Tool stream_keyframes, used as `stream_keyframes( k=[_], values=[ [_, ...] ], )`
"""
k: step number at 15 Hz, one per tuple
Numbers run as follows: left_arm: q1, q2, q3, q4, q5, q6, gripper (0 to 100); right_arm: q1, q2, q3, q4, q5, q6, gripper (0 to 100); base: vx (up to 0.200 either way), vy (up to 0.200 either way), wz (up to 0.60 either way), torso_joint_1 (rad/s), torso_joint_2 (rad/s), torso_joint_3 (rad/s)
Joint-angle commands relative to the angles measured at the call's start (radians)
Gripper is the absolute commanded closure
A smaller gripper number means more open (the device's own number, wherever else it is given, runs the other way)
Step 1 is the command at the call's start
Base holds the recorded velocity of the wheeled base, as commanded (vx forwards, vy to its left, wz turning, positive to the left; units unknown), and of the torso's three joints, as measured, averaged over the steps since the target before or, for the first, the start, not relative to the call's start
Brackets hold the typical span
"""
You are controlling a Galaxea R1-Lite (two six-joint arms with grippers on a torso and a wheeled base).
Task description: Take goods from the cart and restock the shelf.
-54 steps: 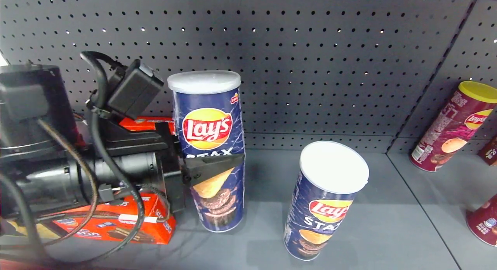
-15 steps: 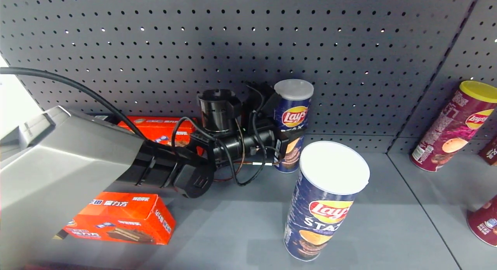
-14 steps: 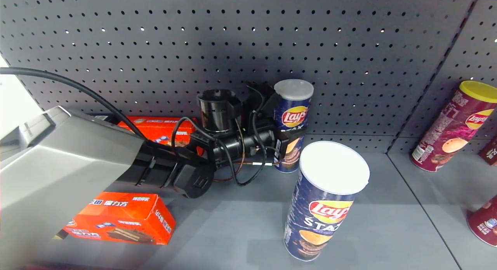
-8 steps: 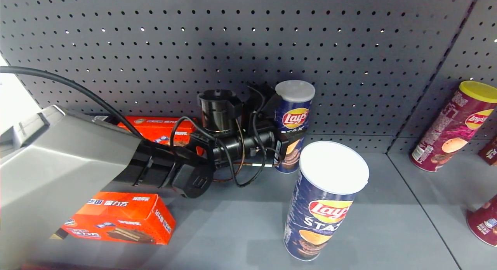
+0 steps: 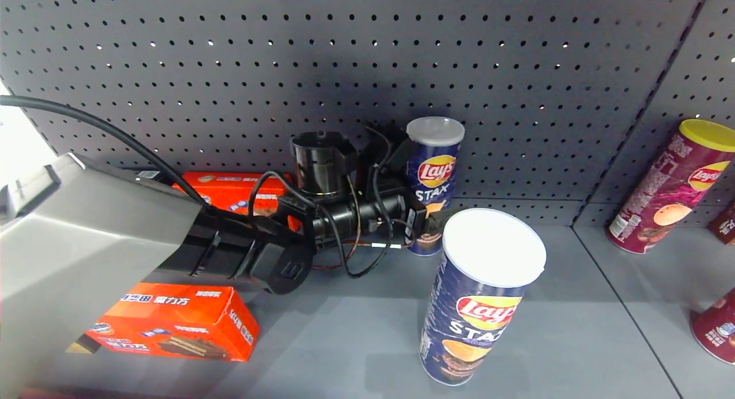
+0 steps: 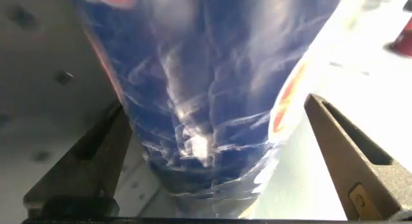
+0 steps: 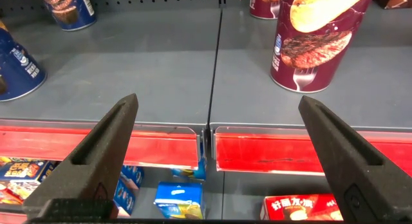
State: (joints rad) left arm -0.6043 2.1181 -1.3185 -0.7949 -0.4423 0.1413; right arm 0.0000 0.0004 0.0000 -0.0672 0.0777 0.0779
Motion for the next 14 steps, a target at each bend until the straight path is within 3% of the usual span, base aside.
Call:
stream_keyframes(
  k=[1,6,11,14],
  values=[
    [0.003,-0.043,0.004,-0.004,0.001,0.0,0,0.0,0.0,0.0,0.0,0.001,0.0,0,0.0,0.0,0.0,0.0,0.0,0.0],
    [0.008,-0.121,0.088,-0.01,-0.001,0.001,0,0.0,0.0,0.0,0.0,0.001,0.0,0,0.0,0.0,0.0,0.0,0.0,0.0],
    [0.008,-0.237,0.282,-0.073,-0.006,-0.002,0,0.0,0.0,0.0,0.0,0.001,0.0,0,0.0,0.0,0.0,0.0,0.0,0.0],
    [0.011,-0.273,0.329,-0.075,-0.004,-0.006,0,0.0,0.0,0.0,0.0,0.001,0.0,0,0.0,0.0,0.0,0.0,0.0,0.0]
  ],
)
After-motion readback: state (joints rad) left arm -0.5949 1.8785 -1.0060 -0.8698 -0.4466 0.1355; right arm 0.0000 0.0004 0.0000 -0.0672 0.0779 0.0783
